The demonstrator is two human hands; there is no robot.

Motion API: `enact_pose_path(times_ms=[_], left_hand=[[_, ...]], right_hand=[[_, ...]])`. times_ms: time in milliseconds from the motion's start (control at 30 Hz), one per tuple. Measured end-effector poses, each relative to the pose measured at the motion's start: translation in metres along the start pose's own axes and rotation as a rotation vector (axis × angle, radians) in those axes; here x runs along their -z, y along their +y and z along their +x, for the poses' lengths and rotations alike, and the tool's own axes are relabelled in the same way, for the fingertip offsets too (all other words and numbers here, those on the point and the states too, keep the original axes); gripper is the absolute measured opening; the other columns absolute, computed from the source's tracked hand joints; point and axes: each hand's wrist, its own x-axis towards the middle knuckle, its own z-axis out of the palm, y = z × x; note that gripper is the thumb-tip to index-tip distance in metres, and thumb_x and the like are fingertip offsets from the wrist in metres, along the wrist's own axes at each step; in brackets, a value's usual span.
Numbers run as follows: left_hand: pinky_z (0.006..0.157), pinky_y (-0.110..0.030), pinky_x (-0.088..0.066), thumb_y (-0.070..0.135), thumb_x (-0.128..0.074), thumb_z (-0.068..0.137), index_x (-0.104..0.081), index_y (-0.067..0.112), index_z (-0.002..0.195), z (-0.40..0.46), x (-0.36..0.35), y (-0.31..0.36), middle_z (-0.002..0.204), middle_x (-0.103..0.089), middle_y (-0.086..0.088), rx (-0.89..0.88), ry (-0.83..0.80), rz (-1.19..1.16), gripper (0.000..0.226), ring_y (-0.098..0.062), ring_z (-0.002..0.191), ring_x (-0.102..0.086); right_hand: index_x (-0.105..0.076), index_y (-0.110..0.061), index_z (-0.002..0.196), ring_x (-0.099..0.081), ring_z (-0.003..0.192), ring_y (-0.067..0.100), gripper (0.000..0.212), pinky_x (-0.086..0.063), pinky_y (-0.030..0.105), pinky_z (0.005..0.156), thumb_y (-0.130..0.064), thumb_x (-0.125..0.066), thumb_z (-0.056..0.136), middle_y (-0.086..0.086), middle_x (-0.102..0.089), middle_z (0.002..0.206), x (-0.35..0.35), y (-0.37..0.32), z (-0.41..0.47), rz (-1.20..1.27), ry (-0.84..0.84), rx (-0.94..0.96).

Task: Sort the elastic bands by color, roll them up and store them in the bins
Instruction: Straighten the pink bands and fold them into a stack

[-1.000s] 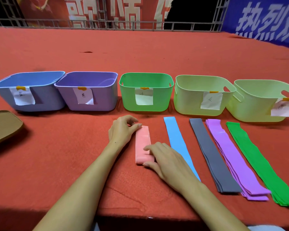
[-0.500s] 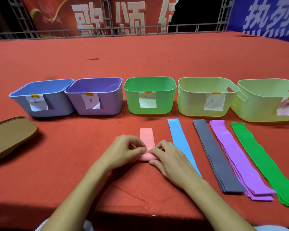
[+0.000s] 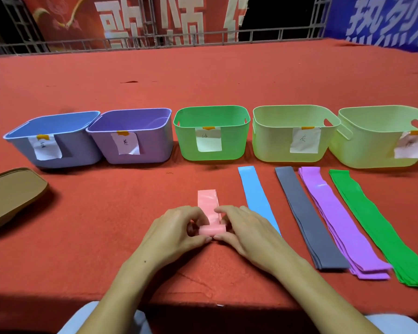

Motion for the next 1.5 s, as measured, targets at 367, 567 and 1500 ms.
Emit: enact_pose_path(times_ms=[367,567,1500], left_hand=[[0.078,-0.035,-0.055,0.063,-0.075,0.086,-0.069,0.047,0.110,0.001,0.008,-0.002,0.101,-0.065,0.026,-0.007,-0.054,0.012,0.029,0.001,0.092,-0.061],[0.080,-0.027,-0.051,0.074,-0.057,0.092,-0.072,0.046,0.122,0.000,0.007,-0.003,0.107,-0.057,0.022,0.003,-0.082,0.004,0.043,0.004,0.093,-0.060],[0.083,-0.041,-0.053,0.058,-0.052,0.105,-0.060,0.051,0.133,0.004,0.005,-0.001,0.110,-0.060,0.021,0.029,-0.100,0.131,0.030,-0.004,0.104,-0.061]], right_hand=[[-0.064,-0.028,0.120,-0.052,0.115,0.015,0.034,-0.054,0.039,0.091,-0.053,-0.066,0.096,-0.017,-0.052,0.136,-0.005,0.006,0.003,0.016,0.074,0.139],[-0.063,-0.032,0.130,-0.053,0.104,0.015,0.036,-0.054,0.039,0.084,-0.055,-0.052,0.104,-0.012,-0.053,0.121,-0.009,0.007,0.006,-0.013,0.055,0.110],[-0.059,-0.028,0.126,-0.051,0.097,0.016,0.037,-0.049,0.039,0.085,-0.056,-0.053,0.102,-0.010,-0.058,0.114,-0.015,0.001,0.005,-0.052,0.094,0.092]])
